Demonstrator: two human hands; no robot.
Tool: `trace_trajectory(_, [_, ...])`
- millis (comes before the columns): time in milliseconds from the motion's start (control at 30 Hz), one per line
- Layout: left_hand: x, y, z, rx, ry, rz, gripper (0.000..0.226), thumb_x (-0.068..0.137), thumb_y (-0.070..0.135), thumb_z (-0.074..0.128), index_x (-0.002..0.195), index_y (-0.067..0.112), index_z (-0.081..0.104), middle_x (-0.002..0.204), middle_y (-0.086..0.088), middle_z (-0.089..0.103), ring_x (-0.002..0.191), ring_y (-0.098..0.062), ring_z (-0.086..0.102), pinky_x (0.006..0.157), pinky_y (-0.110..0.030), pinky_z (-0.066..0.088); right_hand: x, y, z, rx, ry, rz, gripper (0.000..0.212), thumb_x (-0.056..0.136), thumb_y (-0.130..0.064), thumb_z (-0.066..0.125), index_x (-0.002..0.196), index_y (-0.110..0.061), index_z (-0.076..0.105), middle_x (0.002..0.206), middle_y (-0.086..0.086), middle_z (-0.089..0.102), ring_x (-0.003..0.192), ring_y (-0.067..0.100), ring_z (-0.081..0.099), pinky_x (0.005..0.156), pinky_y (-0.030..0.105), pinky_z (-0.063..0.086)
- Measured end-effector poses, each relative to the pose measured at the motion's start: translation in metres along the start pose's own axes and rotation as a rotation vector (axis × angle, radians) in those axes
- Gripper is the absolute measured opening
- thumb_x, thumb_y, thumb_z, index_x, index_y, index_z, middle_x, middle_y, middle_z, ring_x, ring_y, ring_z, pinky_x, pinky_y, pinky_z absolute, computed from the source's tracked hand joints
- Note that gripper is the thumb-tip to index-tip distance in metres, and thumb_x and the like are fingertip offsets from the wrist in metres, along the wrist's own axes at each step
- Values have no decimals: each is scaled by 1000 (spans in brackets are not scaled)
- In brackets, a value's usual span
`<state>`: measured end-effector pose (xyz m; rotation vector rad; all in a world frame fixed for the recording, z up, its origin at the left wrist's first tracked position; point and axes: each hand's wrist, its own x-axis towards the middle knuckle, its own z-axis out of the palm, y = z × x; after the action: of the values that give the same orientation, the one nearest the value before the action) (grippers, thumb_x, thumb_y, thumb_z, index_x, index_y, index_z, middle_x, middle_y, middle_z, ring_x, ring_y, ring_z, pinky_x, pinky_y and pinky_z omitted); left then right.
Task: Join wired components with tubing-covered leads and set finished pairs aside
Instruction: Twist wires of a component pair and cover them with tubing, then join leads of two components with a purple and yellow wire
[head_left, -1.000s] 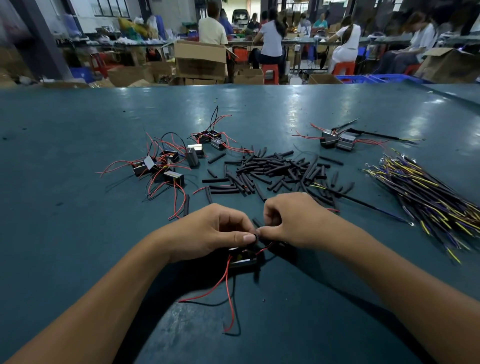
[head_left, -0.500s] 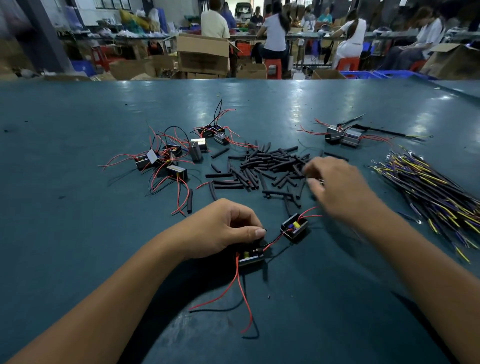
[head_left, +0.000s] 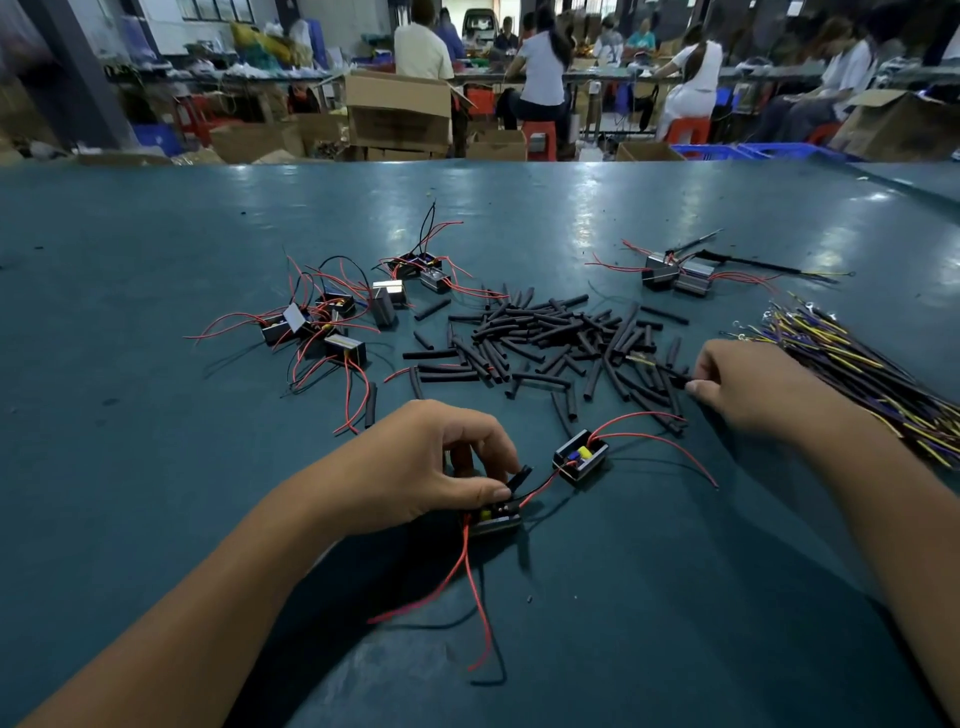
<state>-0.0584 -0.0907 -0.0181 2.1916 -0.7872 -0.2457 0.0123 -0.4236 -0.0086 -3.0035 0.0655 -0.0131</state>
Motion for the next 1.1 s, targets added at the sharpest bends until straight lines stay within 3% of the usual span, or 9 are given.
trace_trajectory(167, [-2,2,1,48,-33,10,19,85,27,79,100,34,69,90,16,71,75,-9,62,69,-25,54,-11,-21,-5,269,198,-242,11,98,-23,60,89,-20,56,75,-1,63,75,26,58,69,33,39])
trace_trajectory(300, [-1,1,3,99,7,48,19,87,27,77,100,35,68,90,17,68,74,-10,59,66,-23,50,-27,-40,-8,588,92,-361,15,100,-17,56,86,-23,57,66,-6,68,55,15,63,56,27,52])
trace_trajectory(433, [2,-3,3,172,126,77,21,86,19,78,99,33,71,89,18,68,71,-17,57,67,-38,51,-37,-51,-9,825,11,-408,10,101,-11,55,92,-11,60,69,-1,66,55,15,59,49,28,52])
trace_trajectory(600, [5,-7,-1,231,192,75,20,84,19,80,101,28,76,90,15,69,73,-22,60,66,-41,51,-42,-60,-4,1098,-151,-393,15,103,-5,47,99,-6,62,70,-1,65,53,10,51,43,18,40])
trace_trajectory(700, [4,-7,-2,193,188,71,21,85,15,79,102,27,77,91,13,71,76,-21,63,68,-39,52,-43,-61,0,1067,-190,-420,16,104,-7,48,101,-10,63,72,-1,66,53,10,47,46,16,37])
trace_trajectory(867, [1,-6,-10,156,342,40,18,92,13,69,103,26,75,90,19,71,79,-2,62,69,-7,41,-47,-63,-2,957,-174,-517,16,101,-19,56,91,-26,67,68,-3,65,53,7,47,49,16,39])
trace_trajectory(967, [3,3,-9,-32,525,40,10,92,32,67,99,28,73,84,15,70,67,-4,57,60,-12,41,-51,-67,-4,884,-115,-580,14,99,-20,59,89,-25,67,67,-5,65,53,1,48,52,11,39])
trace_trajectory(1033, [4,10,-2,-220,577,43,20,86,47,68,97,30,72,86,8,70,72,-16,59,65,-27,47,-54,-70,-4,853,-96,-616,10,98,-19,61,90,-23,66,69,-7,66,56,-1,53,56,10,40])
trace_trajectory(1100, [4,16,5,-320,568,45,30,80,53,71,101,32,69,90,12,69,73,-10,56,67,-27,46,-57,-73,-2,843,-112,-636,7,97,-19,62,92,-23,66,72,-8,67,62,-1,58,61,11,43])
